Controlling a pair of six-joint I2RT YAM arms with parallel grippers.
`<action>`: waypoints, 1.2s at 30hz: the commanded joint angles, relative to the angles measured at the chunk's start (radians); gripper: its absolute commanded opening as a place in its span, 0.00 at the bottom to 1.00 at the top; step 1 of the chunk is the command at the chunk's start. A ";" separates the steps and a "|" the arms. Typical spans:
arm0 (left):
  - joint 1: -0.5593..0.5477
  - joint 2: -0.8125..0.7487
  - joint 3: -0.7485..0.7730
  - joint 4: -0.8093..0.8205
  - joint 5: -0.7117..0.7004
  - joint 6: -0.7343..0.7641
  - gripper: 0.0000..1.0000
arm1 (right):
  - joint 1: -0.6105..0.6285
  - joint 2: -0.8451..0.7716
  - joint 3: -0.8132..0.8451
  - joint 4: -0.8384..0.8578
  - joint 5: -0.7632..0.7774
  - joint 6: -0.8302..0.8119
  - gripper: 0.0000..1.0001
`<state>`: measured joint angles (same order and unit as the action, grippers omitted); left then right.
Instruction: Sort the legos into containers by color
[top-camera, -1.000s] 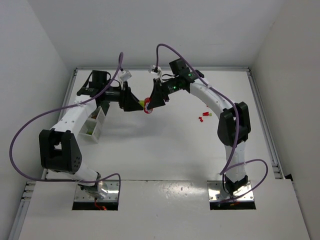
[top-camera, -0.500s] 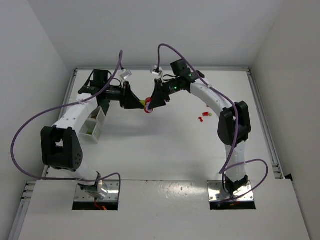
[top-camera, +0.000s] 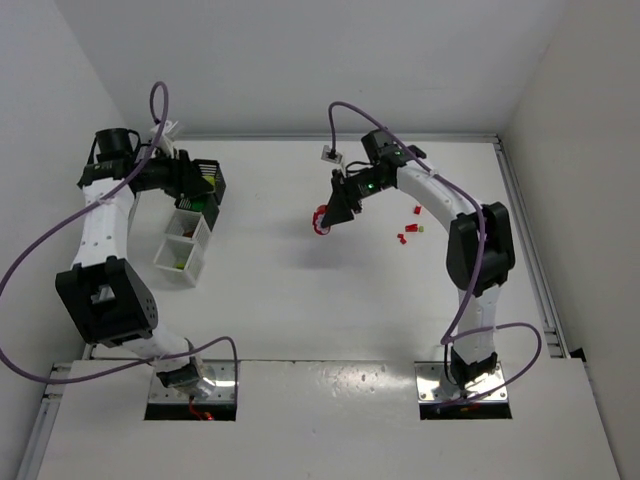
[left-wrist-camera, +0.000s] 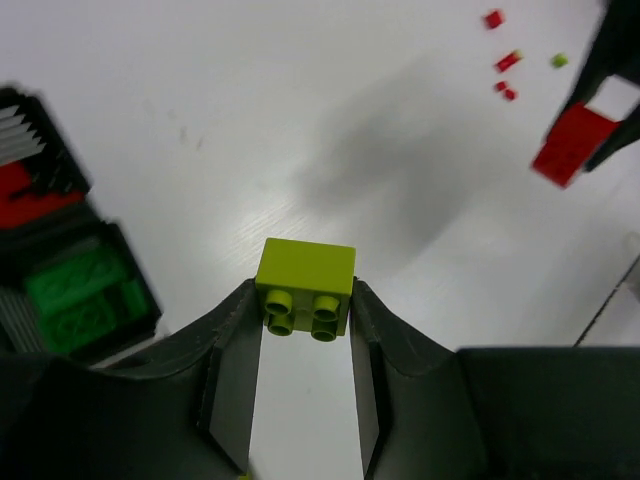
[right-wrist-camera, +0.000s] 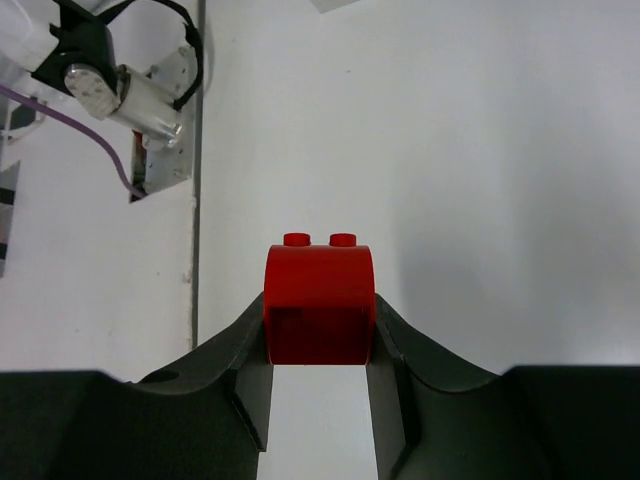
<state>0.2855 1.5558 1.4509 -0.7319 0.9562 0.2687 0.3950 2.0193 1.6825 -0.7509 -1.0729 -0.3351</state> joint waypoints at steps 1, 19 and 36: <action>0.056 -0.014 0.014 -0.187 -0.190 0.108 0.00 | 0.007 -0.083 -0.012 -0.010 0.036 -0.058 0.00; 0.162 -0.151 -0.282 -0.282 -0.522 0.291 0.14 | 0.027 -0.105 -0.047 0.051 0.126 -0.028 0.00; 0.092 -0.123 -0.086 -0.449 0.019 0.430 0.68 | 0.082 -0.044 0.036 0.094 0.002 -0.008 0.00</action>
<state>0.4183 1.4364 1.3144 -1.0607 0.6952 0.5850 0.4446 1.9575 1.6630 -0.7025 -0.9829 -0.3447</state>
